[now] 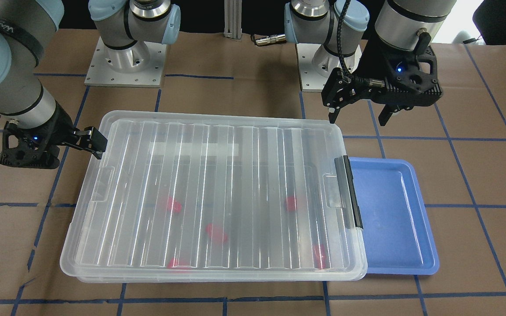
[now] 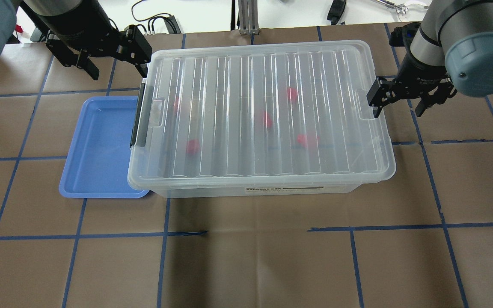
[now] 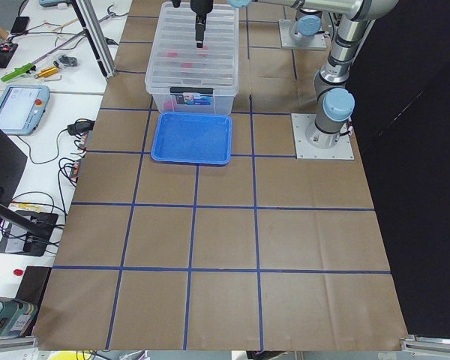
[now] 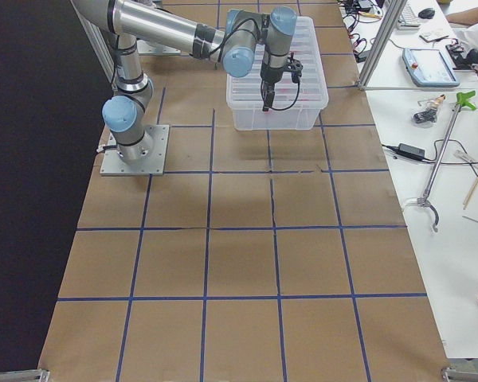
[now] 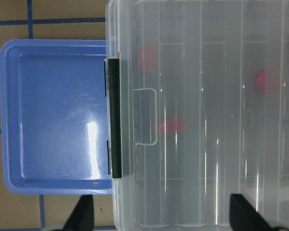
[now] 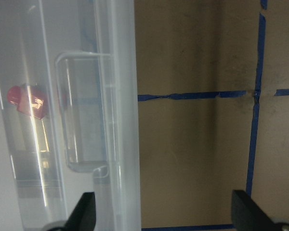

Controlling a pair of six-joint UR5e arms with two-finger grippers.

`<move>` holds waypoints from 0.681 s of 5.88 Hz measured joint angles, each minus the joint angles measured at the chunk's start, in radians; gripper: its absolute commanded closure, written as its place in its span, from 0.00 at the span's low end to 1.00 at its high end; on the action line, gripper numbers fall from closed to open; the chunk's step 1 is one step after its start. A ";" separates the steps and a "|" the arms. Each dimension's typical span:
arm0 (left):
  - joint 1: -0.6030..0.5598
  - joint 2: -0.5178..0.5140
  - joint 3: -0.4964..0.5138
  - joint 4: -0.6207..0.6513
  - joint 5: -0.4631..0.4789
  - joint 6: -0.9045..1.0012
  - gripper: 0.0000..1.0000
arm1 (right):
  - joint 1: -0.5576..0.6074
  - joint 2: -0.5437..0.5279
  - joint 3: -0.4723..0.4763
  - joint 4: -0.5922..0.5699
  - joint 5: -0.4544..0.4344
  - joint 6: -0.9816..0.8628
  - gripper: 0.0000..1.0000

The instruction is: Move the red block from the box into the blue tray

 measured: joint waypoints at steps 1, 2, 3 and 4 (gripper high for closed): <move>0.000 0.000 0.000 0.000 0.000 0.000 0.02 | -0.001 0.002 0.013 -0.003 -0.001 -0.003 0.00; 0.000 0.000 0.000 0.000 0.000 0.000 0.02 | -0.004 0.009 0.026 -0.015 -0.001 -0.010 0.00; 0.000 0.000 0.000 0.000 -0.001 0.000 0.02 | -0.007 0.023 0.035 -0.036 -0.003 -0.022 0.00; 0.000 0.000 0.000 0.000 -0.001 0.000 0.02 | -0.015 0.034 0.038 -0.051 -0.024 -0.039 0.00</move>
